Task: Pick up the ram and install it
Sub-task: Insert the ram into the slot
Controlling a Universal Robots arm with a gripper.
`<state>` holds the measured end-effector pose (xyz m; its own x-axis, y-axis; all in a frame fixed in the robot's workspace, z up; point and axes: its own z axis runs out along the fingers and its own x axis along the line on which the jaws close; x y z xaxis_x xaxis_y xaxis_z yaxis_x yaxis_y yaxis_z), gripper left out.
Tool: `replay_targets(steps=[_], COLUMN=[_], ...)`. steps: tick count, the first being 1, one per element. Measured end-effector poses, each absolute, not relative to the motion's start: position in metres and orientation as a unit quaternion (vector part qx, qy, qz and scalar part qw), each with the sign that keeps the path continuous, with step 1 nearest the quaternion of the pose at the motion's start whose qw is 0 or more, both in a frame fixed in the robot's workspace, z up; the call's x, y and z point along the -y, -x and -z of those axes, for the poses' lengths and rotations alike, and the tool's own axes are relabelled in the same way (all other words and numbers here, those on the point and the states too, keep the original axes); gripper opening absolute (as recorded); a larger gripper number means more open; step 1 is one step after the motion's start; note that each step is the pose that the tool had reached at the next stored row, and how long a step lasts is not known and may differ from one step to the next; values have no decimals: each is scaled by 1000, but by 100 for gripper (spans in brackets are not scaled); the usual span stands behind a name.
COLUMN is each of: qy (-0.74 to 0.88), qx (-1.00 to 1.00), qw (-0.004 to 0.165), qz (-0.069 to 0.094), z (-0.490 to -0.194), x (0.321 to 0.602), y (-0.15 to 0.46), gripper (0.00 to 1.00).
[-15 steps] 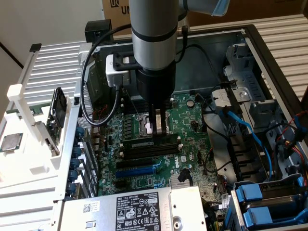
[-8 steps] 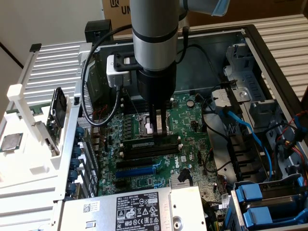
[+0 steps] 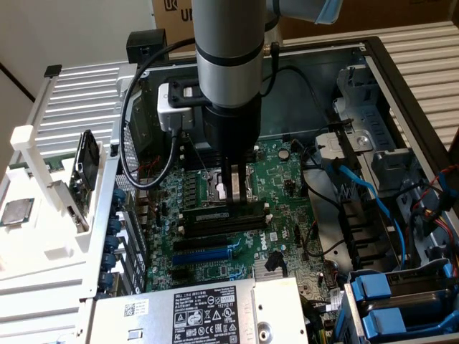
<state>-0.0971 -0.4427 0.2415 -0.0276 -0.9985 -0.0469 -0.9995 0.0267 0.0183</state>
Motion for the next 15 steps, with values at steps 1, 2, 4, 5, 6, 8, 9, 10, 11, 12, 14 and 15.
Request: replay_targets(steps=[1,2,4,5,6,8,9,10,11,12,14,15], qy=[697,697,697,697,697,697,697,697,697,697,697,697], qx=[-716,-716,-716,-716,-716,-716,-716,-716,-716,-716,-716,-716], qw=[10,10,11,11,11,10,10,10,10,10,11,11], qz=[-23,-23,-23,-23,-23,-23,-23,-23,-23,-23,-23,-23], z=[-241,-241,-241,-241,-241,-241,-241,-241,-241,-240,-240,-240], x=[443,443,443,443,443,443,443,443,443,443,443,443], y=[97,97,97,97,97,97,97,97,97,97,96,96], gripper=[12,12,12,12,12,12,12,12,12,12,12,12])
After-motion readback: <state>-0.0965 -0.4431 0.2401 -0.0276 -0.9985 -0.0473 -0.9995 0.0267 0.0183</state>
